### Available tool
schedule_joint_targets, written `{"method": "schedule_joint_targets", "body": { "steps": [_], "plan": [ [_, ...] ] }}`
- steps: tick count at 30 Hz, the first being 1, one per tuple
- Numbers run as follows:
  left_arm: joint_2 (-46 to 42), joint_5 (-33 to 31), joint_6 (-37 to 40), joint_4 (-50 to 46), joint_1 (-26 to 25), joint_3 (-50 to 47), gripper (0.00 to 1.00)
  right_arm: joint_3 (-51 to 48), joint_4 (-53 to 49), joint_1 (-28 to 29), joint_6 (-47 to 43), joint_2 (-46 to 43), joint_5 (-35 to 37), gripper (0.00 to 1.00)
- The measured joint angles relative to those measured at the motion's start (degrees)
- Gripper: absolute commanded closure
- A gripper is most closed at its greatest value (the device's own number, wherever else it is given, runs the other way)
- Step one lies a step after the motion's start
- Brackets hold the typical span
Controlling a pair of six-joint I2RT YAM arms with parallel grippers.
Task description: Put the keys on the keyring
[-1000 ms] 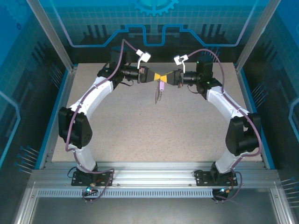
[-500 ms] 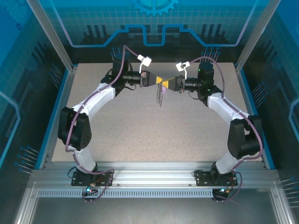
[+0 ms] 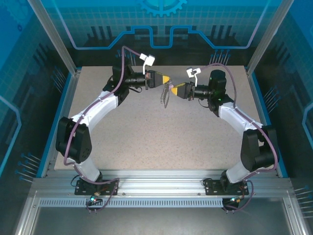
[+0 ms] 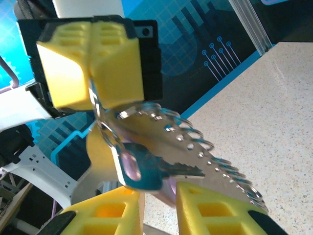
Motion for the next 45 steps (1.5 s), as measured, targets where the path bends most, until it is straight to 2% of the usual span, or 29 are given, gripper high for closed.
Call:
{"method": "schedule_joint_targets", "body": {
  "steps": [4,9,14,24,33,45],
  "plan": [
    [-0.15,-0.46,-0.90,1.46,-0.07,-0.26,1.00,-0.79,0.22,0.11,0.44,-0.37,0.68,0.75],
    [-0.20,-0.92,-1.20,1.86,-0.31,-1.01,1.00,-0.98,0.94,0.76,1.27,-0.98,1.42,0.57],
    [-0.61,-1.29,-1.29,1.84,-0.31,-1.68,1.00,-0.98,0.17,1.27,0.55,-2.95,2.12,0.50],
    [-2.01,-1.46,-1.29,1.86,-0.35,-1.73,1.00,-0.98,-6.14,2.25,-5.11,-8.81,7.50,0.48],
    [-2.03,-1.46,-1.29,1.86,-0.87,-1.73,1.00,-0.87,-9.97,2.60,-7.23,-8.98,11.45,0.50],
    [-2.03,-1.49,-1.29,1.84,-1.07,-1.73,1.00,0.63,-10.23,3.67,-7.39,-7.69,12.04,0.48]
  ]
}}
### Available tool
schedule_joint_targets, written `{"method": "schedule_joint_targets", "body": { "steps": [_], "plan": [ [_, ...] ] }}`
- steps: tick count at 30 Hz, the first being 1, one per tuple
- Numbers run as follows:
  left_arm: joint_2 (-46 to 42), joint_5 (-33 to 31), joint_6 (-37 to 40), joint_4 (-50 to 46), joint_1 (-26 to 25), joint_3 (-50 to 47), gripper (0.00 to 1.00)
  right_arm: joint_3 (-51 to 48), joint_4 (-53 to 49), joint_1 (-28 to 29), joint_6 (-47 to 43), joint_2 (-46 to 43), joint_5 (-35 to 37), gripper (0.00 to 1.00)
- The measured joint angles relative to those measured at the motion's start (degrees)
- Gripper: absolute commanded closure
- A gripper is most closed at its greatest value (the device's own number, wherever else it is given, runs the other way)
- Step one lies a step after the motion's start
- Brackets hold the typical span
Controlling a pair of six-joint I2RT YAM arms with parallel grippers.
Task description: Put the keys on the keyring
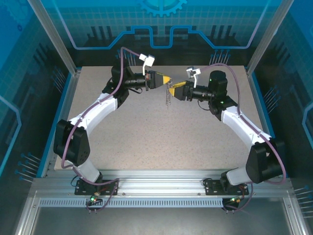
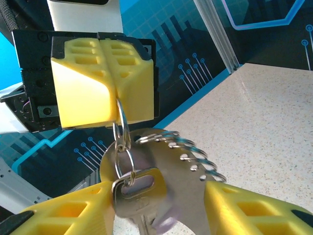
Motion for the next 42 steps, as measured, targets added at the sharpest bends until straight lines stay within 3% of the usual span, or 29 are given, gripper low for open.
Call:
{"method": "schedule_joint_targets", "body": {
  "steps": [5,10,14,38,40,42],
  "plan": [
    [0.00,0.00,0.00,0.00,0.00,0.00,1.00,0.24,-0.87,0.46,-0.66,0.28,0.42,0.55],
    [0.00,-0.42,0.00,0.00,0.00,0.00,1.00,0.44,-2.23,0.48,-1.62,0.44,1.49,0.85],
    [0.00,-1.33,-0.02,-0.02,0.00,-0.07,1.00,0.44,-2.38,0.72,-1.88,0.42,1.38,1.00],
    [-2.14,-6.34,-7.50,14.36,-0.57,-9.90,1.00,0.44,-3.02,5.25,-2.19,0.33,3.48,1.00],
    [-2.23,-7.08,-8.26,16.04,-0.68,-10.69,1.00,0.44,-3.02,5.25,-2.19,0.33,3.89,0.94],
    [-2.45,-7.98,-9.20,17.94,-0.74,-11.78,1.00,0.31,-3.04,5.25,-2.16,0.31,4.26,0.80]
  ]
}}
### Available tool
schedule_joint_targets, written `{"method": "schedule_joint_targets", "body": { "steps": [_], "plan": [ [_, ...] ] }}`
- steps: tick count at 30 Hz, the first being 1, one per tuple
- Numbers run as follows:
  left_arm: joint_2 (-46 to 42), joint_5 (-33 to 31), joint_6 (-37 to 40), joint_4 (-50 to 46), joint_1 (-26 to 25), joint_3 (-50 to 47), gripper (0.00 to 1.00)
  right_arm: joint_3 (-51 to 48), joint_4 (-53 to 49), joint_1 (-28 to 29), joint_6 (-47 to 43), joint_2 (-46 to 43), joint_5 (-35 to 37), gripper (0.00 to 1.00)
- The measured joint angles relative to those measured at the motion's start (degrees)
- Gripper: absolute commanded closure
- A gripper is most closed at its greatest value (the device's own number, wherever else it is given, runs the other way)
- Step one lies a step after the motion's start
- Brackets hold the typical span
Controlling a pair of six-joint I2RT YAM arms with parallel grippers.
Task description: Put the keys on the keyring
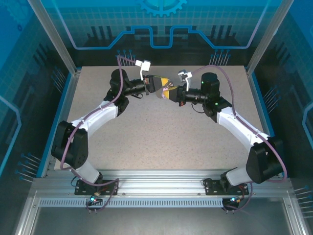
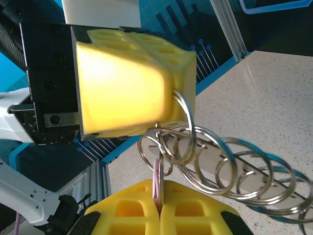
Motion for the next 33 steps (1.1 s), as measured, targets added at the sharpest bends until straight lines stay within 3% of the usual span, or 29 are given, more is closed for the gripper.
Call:
{"method": "schedule_joint_targets", "body": {
  "steps": [3,7,18,33],
  "plan": [
    [-0.28,-1.53,-1.86,3.06,-0.02,-1.68,1.00,-1.42,-0.24,-0.11,-0.02,-0.85,0.98,0.63],
    [-0.50,-3.74,-4.37,7.72,-0.11,-3.54,1.00,-5.07,-1.14,-0.96,0.81,-4.11,1.95,0.55],
    [-0.72,-8.20,-8.37,15.52,-0.76,-5.66,1.00,-9.49,-0.35,-5.70,4.72,-15.80,5.18,0.51],
    [-1.07,-12.33,-8.85,18.53,-2.60,-8.13,1.00,-3.72,16.22,-5.68,20.15,-4.90,8.83,0.52]
  ]
}}
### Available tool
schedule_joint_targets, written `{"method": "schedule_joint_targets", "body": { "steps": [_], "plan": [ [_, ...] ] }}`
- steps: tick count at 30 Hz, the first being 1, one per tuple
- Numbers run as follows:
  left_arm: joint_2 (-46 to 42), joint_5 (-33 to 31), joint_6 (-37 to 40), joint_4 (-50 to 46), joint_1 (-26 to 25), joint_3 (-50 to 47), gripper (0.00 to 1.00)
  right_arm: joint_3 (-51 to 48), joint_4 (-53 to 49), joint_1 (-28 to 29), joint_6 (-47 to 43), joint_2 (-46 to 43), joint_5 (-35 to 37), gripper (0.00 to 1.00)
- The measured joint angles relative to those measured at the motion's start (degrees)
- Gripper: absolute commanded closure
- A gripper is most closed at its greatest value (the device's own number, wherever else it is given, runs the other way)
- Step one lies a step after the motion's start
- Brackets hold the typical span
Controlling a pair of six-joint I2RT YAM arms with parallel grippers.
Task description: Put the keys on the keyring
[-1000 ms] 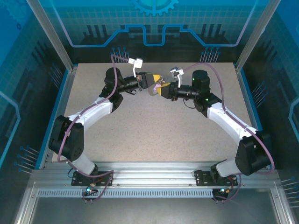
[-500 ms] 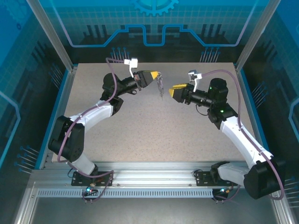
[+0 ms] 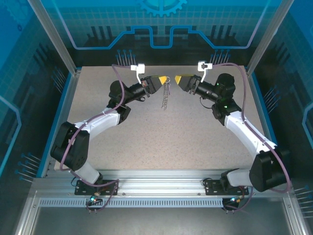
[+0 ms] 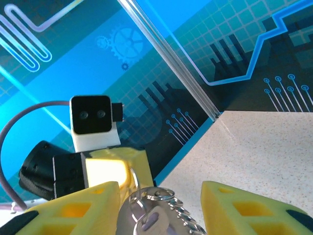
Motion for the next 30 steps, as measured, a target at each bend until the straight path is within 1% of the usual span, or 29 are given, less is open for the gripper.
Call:
{"method": "schedule_joint_targets", "body": {
  "steps": [4,10,16,30],
  "plan": [
    [0.00,-0.57,-0.04,0.44,-0.20,-0.17,1.00,0.00,4.24,0.20,3.34,3.10,0.02,0.52],
    [0.00,-1.18,-0.74,1.25,-0.35,-0.17,1.00,0.42,7.45,1.60,5.68,5.49,-0.04,0.54],
    [0.00,-1.20,-1.09,1.31,-0.35,-0.17,1.00,0.44,9.22,2.36,6.62,5.73,-0.07,0.59],
    [0.02,-1.20,-1.09,1.33,-0.35,-0.17,1.00,0.44,10.95,4.15,6.97,5.84,-0.26,0.66]
  ]
}}
